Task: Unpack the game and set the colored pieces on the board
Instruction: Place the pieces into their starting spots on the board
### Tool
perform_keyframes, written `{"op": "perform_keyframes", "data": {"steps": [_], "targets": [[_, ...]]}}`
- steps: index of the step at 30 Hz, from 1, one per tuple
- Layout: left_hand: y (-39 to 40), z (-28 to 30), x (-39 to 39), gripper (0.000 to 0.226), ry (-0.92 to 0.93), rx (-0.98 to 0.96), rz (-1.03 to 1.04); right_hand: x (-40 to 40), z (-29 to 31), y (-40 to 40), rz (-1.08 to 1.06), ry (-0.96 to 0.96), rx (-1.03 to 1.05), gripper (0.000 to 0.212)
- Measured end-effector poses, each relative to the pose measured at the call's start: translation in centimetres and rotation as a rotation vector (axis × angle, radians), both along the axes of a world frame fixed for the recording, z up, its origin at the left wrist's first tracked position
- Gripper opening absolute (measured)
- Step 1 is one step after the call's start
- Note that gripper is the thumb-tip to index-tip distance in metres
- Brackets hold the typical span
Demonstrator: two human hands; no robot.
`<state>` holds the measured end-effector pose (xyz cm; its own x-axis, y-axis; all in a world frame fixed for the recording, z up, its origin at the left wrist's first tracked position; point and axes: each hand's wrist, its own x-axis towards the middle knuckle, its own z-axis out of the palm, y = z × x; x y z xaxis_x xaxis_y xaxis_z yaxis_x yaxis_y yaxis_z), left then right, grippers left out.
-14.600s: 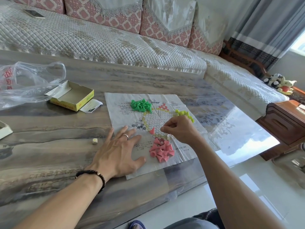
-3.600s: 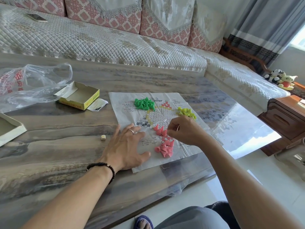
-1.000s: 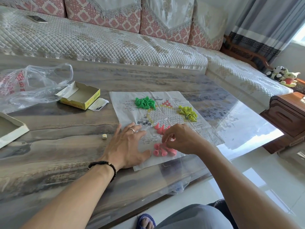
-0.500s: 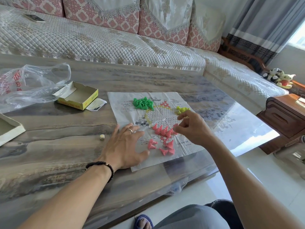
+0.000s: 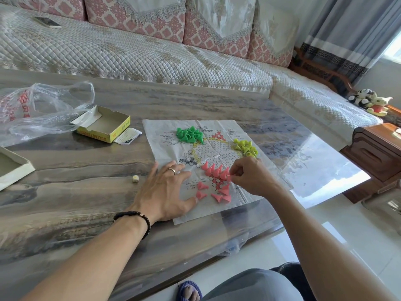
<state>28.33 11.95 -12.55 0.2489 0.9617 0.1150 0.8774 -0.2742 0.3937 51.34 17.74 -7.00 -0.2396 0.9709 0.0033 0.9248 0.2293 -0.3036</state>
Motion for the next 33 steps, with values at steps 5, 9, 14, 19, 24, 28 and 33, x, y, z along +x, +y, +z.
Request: {"op": "perform_keyframes", "data": {"steps": [5, 9, 14, 19, 24, 28, 33], "targets": [[0.1, -0.1, 0.0, 0.082, -0.005, 0.008, -0.001, 0.1, -0.1, 0.2, -0.029, 0.019, 0.024, 0.007], [0.1, -0.1, 0.0, 0.083, -0.001, 0.015, -0.002, 0.0, 0.0, 0.4, -0.017, 0.011, 0.057, 0.009], [0.0, 0.0, 0.0, 0.082, -0.001, 0.005, -0.002, 0.0, -0.2, 0.3, -0.011, 0.024, 0.076, 0.007], [0.0, 0.2, 0.0, 0.085, 0.003, -0.014, -0.005, -0.5, 0.5, -0.5, -0.024, 0.073, 0.174, 0.008], [-0.1, 0.1, 0.0, 0.081, 0.005, -0.019, 0.001, -2.9, 1.5, -1.6, 0.205, 0.021, 0.076, 0.011], [0.0, 0.1, 0.0, 0.082, 0.003, -0.022, 0.0, -4.9, 0.9, -2.1, 0.289, -0.039, 0.004, 0.023], [-0.1, 0.3, 0.0, 0.082, -0.003, -0.024, -0.002, -5.3, 0.0, -2.1, 0.267, -0.029, 0.009, 0.017]]}}
